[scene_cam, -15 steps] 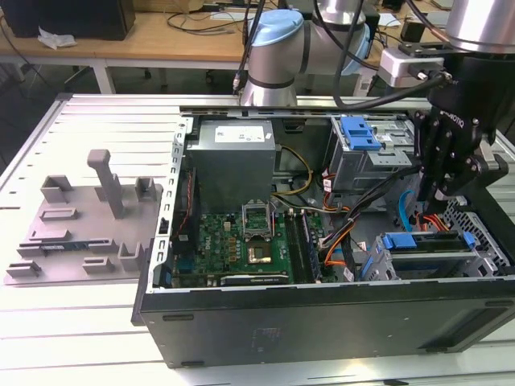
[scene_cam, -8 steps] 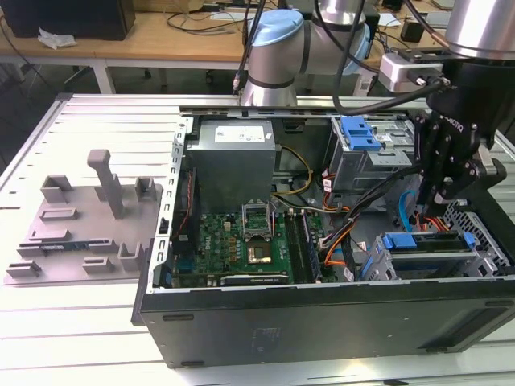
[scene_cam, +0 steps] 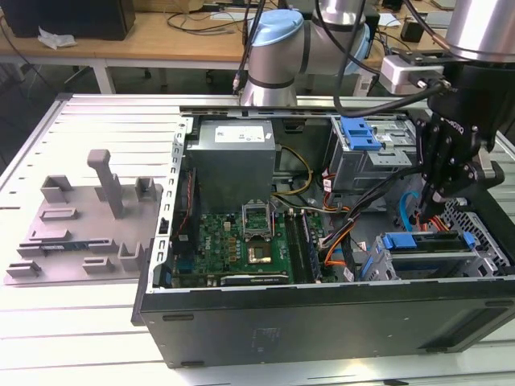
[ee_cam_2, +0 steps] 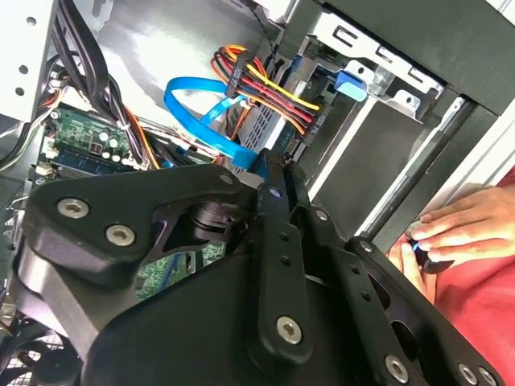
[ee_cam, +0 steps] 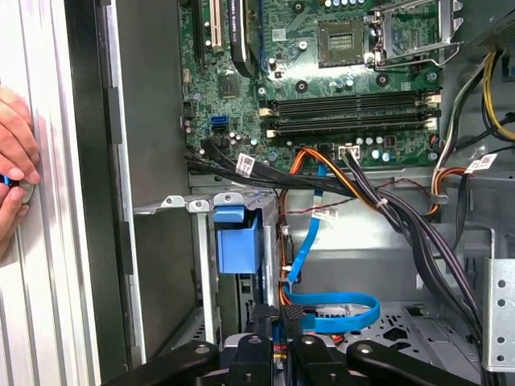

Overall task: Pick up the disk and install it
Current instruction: 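Insert the second disk wire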

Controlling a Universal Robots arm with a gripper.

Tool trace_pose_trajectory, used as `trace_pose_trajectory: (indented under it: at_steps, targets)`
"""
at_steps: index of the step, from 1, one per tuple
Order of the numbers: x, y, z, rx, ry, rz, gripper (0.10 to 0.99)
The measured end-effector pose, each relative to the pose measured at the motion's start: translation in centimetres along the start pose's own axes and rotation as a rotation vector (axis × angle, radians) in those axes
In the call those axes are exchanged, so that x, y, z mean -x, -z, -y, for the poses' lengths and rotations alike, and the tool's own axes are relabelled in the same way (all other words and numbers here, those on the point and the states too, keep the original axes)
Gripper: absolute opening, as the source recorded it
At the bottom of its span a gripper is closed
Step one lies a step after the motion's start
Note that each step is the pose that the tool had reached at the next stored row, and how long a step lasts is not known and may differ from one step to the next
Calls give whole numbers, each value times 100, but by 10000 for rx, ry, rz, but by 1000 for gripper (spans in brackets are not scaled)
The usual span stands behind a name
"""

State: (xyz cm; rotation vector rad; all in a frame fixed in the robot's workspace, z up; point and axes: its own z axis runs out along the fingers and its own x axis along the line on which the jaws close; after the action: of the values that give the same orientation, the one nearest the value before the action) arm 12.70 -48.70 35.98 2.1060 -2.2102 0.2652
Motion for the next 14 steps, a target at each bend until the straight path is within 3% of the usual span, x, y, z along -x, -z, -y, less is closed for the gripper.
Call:
trace_pose_trajectory:
  at_steps: [4,7,11,13,14]
  targets:
    - [-63,-8,8,6,-27,22,161]
    - [-111,-16,15,18,-81,91,161]
    - [-154,-27,20,44,-151,376,161]
    - [-183,-35,22,65,-204,633,161]
    - [-192,-38,23,71,-220,698,161]
